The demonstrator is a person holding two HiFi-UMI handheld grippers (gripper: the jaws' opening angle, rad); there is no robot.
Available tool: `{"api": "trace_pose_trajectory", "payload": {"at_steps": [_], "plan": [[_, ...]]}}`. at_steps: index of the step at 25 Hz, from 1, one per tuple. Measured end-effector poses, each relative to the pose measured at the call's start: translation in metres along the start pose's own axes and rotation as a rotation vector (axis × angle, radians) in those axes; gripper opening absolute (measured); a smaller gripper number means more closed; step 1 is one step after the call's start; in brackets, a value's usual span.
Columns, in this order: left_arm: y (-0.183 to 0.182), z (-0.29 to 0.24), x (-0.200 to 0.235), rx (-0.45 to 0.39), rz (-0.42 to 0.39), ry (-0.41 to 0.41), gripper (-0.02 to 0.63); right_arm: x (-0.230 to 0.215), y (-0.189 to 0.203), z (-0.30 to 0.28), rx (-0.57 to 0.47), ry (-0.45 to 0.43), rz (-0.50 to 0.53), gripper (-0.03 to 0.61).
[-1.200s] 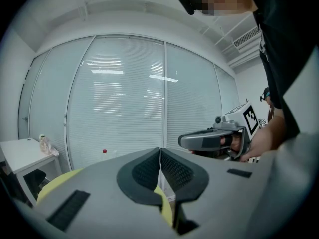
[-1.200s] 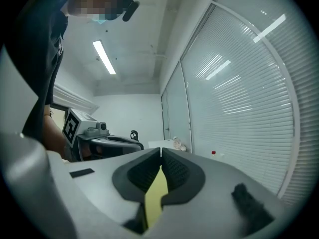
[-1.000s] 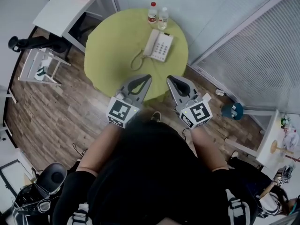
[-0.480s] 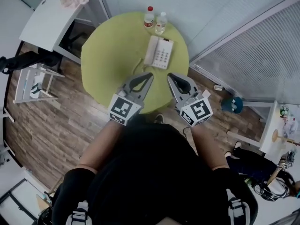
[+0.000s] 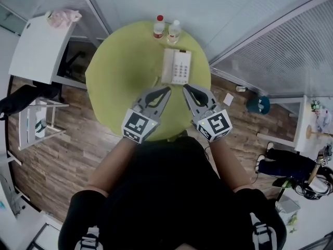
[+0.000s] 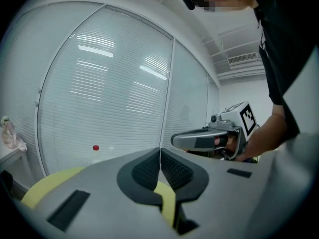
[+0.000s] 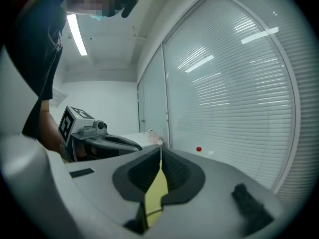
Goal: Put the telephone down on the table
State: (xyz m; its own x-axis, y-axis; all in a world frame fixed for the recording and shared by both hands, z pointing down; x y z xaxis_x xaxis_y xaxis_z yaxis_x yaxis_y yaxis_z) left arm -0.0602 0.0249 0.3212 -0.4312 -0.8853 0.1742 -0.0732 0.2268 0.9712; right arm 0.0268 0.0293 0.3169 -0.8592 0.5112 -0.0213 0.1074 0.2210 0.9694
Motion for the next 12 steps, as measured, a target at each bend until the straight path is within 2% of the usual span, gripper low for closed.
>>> {"api": "trace_pose_trajectory", "payload": {"at_steps": [5, 12], "plan": [[0.008, -0.01, 0.023, 0.018, 0.003, 0.034, 0.014, -0.011, 0.008, -0.023, 0.009, 0.043, 0.005, 0.02], [0.02, -0.032, 0.054, 0.023, 0.041, -0.014, 0.014, -0.034, 0.024, -0.048, 0.024, 0.032, -0.009, 0.02]]}}
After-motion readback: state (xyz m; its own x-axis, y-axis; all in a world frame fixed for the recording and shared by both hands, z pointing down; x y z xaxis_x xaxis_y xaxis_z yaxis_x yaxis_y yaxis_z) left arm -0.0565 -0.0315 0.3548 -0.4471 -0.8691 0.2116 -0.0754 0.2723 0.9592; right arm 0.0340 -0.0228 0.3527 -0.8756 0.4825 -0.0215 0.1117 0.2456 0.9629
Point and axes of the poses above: the fingertips, and each gripper's own axes: z backward along the fingers, x to its left, y out of its underside, the point moved 3 cm from there along z, backward along the fingers, and after that the axes turned 7 degrees about y, right-handed, at the moved point
